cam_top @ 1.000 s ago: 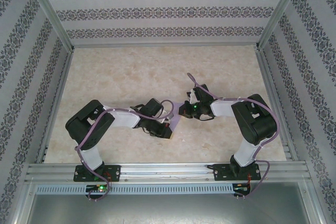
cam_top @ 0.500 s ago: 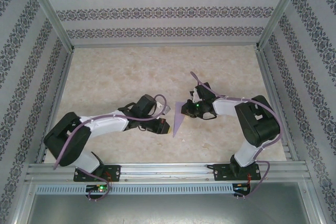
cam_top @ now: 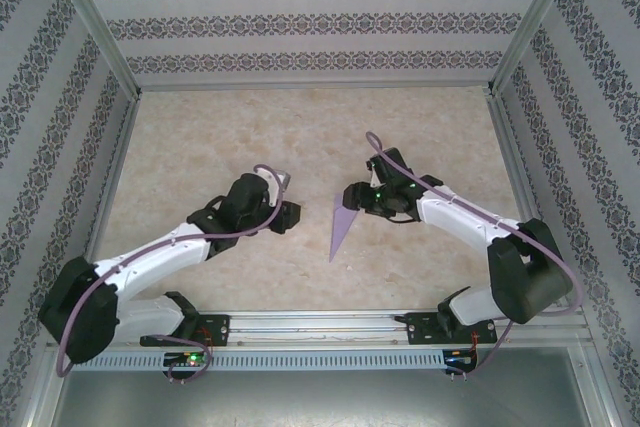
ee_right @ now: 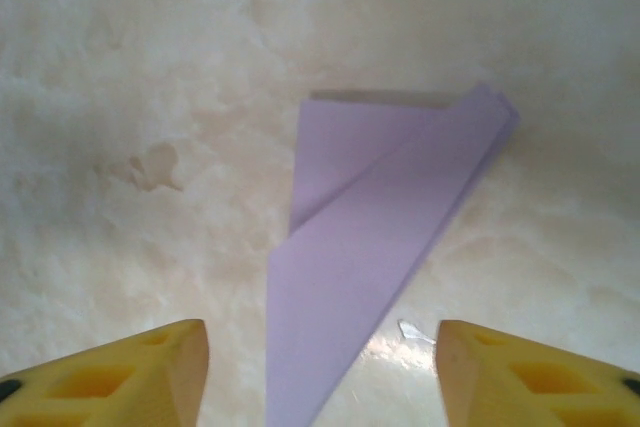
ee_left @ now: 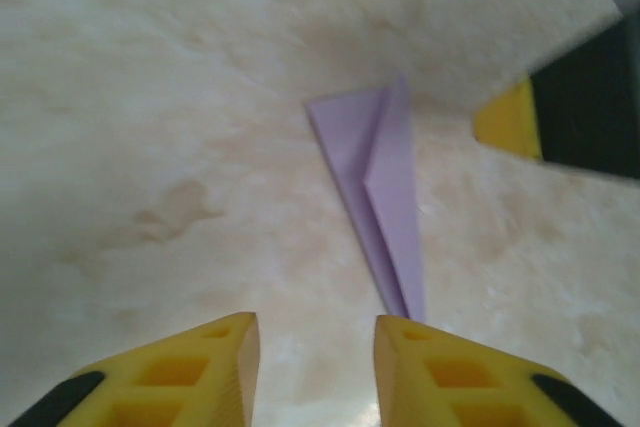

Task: Fold a paper plane with a square sheet of paper (fold left side to right side)
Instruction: Fold the wing for the fifth time at the center of the table, then turn over the paper plane at the center of the table.

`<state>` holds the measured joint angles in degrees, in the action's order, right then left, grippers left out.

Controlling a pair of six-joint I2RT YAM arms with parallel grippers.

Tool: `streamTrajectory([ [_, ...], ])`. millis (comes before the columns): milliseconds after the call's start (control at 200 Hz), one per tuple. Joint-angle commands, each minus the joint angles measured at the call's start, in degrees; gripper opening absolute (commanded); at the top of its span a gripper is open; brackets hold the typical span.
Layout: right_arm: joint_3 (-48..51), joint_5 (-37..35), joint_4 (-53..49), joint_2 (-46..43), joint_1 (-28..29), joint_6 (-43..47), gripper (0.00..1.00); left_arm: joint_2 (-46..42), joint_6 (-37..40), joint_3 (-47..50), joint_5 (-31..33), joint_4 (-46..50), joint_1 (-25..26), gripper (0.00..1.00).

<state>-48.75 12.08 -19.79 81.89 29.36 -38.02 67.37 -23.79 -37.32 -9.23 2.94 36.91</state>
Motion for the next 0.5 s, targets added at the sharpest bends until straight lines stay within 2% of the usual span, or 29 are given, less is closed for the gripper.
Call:
streamTrajectory([
  [0, -0.4, -7.5, -6.2, -0.9, 2.3, -6.3, 0.66, -4.2, 3.3, 2.6, 10.7, -2.9, -1.3, 0.39],
  [85, -2.1, -11.8, -9.1, -0.7, 5.2, -10.5, 0.68, -7.1, 4.8, 4.4, 13.0, -4.3, -1.8, 0.43],
  [220, -7.5, -22.5, -15.5, 1.8, 11.2, -15.7, 0.70, -9.8, 6.9, 5.6, 14.9, -3.5, -2.7, 0.47],
  [355, -16.6, -29.6, -24.4, 9.7, 16.0, -19.2, 0.69, -10.9, 8.1, 6.6, 15.3, -3.3, -3.1, 0.47],
  [495, -24.8, -32.5, -30.7, 18.5, 18.2, -20.5, 0.66, -10.9, 8.5, 7.5, 15.0, -3.7, -3.4, 0.47],
])
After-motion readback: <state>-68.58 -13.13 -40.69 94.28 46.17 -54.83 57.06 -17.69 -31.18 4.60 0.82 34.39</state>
